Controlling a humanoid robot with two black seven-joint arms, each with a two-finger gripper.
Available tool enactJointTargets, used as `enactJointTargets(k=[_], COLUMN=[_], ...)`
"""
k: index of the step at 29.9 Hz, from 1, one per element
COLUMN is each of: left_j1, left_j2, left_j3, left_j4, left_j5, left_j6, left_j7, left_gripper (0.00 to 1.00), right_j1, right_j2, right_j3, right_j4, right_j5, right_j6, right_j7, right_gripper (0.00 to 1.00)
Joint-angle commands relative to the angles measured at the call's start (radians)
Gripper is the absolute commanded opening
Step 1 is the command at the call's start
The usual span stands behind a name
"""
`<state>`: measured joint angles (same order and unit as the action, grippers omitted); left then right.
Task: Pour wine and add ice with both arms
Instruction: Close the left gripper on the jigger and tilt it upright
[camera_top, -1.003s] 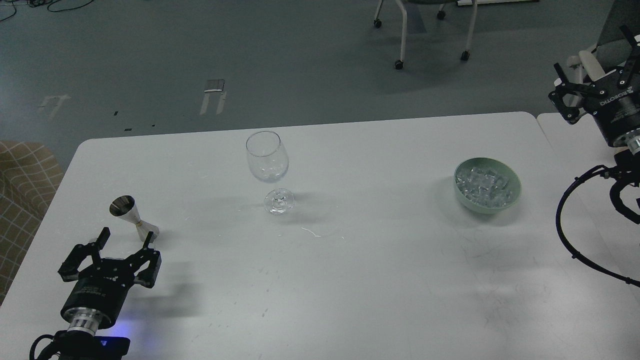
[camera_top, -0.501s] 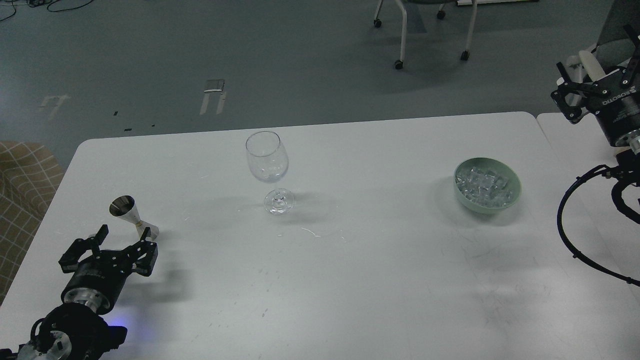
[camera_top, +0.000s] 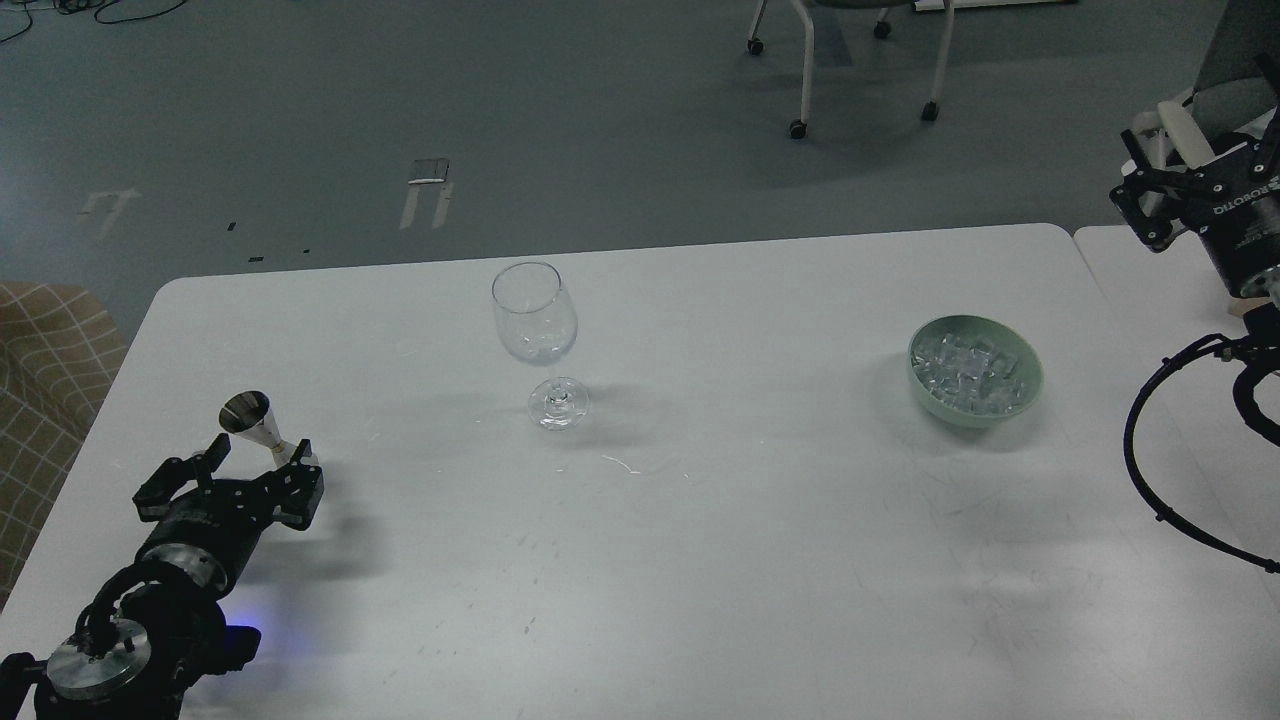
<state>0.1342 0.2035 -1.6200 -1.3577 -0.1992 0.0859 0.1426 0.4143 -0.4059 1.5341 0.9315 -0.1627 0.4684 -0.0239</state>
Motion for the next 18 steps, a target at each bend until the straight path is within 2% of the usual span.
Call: enactJointTargets(k=[1, 6, 11, 18], left_j1=[-0.018, -0.028, -0.059, -0.099], left_j2=[0.001, -0.001, -0.003, 0.001], left_j3=[0.002, 0.0, -0.001, 0.002], left_j4=[0.029, 0.048, 0.092, 0.146], left_j5=[0.001, 0.001, 0.003, 0.001], left_j6=[-0.001, -0.011, -0.017, -0.072], left_j7=[-0.001, -0.001, -0.023, -0.017], left_gripper=[0.79, 0.77, 0.75, 0.71], right_j1=[0.0, -0.002, -0.009, -0.009], right_j2=[-0.001, -0.011, -0.014, -0.018], right_j3=[0.0, 0.0, 0.001, 0.001], right_j4=[0.001, 0.001, 0.003, 0.003], right_j5=[0.0, 0.0, 0.0, 0.002], right_j6=[-0.001, -0.001, -0.001, -0.001], right_j7=[-0.001, -0.001, -0.001, -0.001], right_gripper=[1.0, 1.0, 1.0, 1.0])
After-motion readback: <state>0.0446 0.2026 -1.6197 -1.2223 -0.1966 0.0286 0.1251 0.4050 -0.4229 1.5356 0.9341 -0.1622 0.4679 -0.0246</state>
